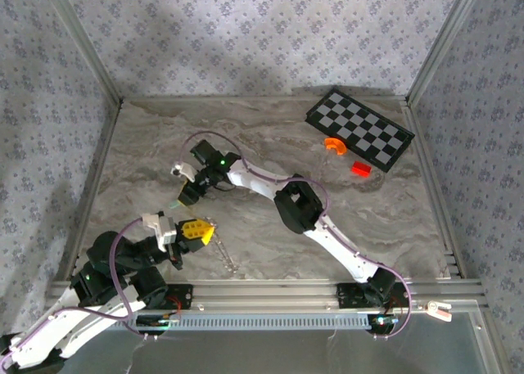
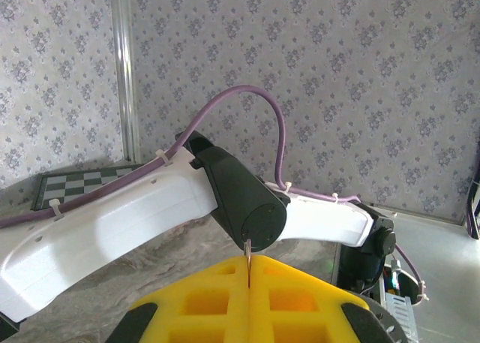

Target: Put the keys on the keyring

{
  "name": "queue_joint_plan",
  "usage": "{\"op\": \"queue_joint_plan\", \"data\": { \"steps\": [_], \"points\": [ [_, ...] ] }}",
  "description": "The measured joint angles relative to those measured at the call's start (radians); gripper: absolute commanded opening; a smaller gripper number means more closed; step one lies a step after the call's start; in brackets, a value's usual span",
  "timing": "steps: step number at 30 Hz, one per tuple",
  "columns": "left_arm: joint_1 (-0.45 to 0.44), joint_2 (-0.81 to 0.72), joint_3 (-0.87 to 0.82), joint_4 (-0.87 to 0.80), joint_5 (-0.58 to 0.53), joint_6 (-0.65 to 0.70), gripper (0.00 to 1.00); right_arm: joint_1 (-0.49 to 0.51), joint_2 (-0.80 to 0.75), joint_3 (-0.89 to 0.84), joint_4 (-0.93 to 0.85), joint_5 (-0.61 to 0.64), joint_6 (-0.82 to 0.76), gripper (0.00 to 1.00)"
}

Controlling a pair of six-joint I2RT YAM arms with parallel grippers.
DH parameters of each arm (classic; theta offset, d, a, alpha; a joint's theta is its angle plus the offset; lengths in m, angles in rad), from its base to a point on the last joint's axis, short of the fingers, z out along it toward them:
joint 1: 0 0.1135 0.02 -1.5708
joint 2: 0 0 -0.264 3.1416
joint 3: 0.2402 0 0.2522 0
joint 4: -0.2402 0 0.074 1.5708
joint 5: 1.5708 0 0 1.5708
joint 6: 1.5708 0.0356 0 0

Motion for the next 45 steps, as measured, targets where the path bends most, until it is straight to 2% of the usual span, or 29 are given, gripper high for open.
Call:
{"op": "queue_joint_plan", "data": {
  "steps": [9,14,31,38,45],
  "points": [
    [0.000,-0.003,-0.013,-0.001,0.000,0.000,0.00,0.010,0.004,0.000,0.000,0.006,-0.011,0.32],
    [0.000,-0.003,-0.013,-0.001,0.000,0.000,0.00,0.012,0.005,-0.001,0.001,0.021,-0.014,0.30],
    [0.000,-0.010,-0.013,0.000,0.000,0.000,0.00,0.008,-0.044,-0.123,0.112,0.054,-0.026,0.12],
    [0.000,-0.014,-0.013,-0.001,-0.004,0.000,0.00,0.001,-0.113,-0.243,0.135,0.054,-0.026,0.05],
    [0.000,-0.014,-0.013,-0.001,-0.008,0.000,0.00,-0.021,-0.228,-0.449,0.206,0.063,-0.020,0.00]
  ]
}}
